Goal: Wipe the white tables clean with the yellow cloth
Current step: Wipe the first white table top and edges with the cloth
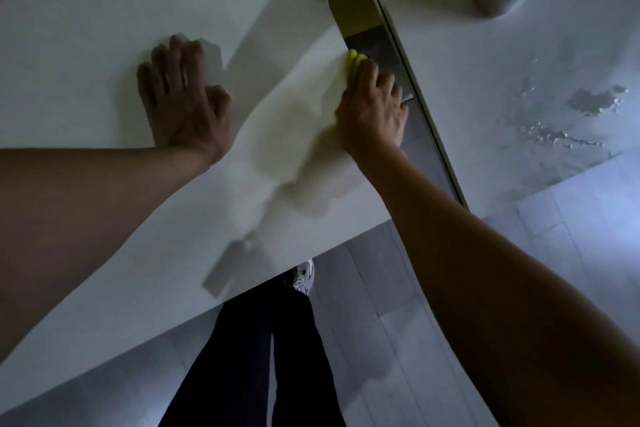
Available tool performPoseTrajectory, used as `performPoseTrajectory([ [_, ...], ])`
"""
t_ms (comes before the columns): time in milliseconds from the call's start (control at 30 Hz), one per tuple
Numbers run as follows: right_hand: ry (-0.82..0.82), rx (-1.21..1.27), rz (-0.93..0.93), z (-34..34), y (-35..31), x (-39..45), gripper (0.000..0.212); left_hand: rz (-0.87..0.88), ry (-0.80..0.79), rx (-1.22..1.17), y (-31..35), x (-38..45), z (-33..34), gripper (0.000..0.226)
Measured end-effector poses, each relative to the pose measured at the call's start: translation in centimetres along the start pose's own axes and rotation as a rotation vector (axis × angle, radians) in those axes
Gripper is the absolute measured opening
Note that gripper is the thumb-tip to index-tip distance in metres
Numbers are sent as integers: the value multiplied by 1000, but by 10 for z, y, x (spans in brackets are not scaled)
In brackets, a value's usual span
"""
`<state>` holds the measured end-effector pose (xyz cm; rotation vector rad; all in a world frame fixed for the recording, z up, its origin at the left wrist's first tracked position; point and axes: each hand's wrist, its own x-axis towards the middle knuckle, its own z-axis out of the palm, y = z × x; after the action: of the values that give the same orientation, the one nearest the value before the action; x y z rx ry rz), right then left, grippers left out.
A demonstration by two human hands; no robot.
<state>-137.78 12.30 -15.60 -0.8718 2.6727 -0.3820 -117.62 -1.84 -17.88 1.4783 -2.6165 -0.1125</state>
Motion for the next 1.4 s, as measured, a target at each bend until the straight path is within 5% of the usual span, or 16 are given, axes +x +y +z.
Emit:
performPoseTrajectory([
  [367,99,3,77,4,88,-126,49,2,10,1,1,-3,0,66],
  [467,162,212,250,6,91,-153,62,228,-52,-28,-5,-32,-10,66],
  [567,286,489,545,11,87,-181,52,521,-159,-50,-31,-100,-22,66],
  [767,205,881,866,14,39,-175,54,497,-231,-42,-124,-192,-49,64],
  [1033,338,758,1190,22,-3,-126,59,722,-341,73,-182,-172,-51,68],
  [1267,396,722,1210,47,-24,-146,53,735,-300,-29,-187,-171,-43,68],
  [1400,229,787,1143,91,-103,-231,61,737,-290,-45,-189,-172,-44,68],
])
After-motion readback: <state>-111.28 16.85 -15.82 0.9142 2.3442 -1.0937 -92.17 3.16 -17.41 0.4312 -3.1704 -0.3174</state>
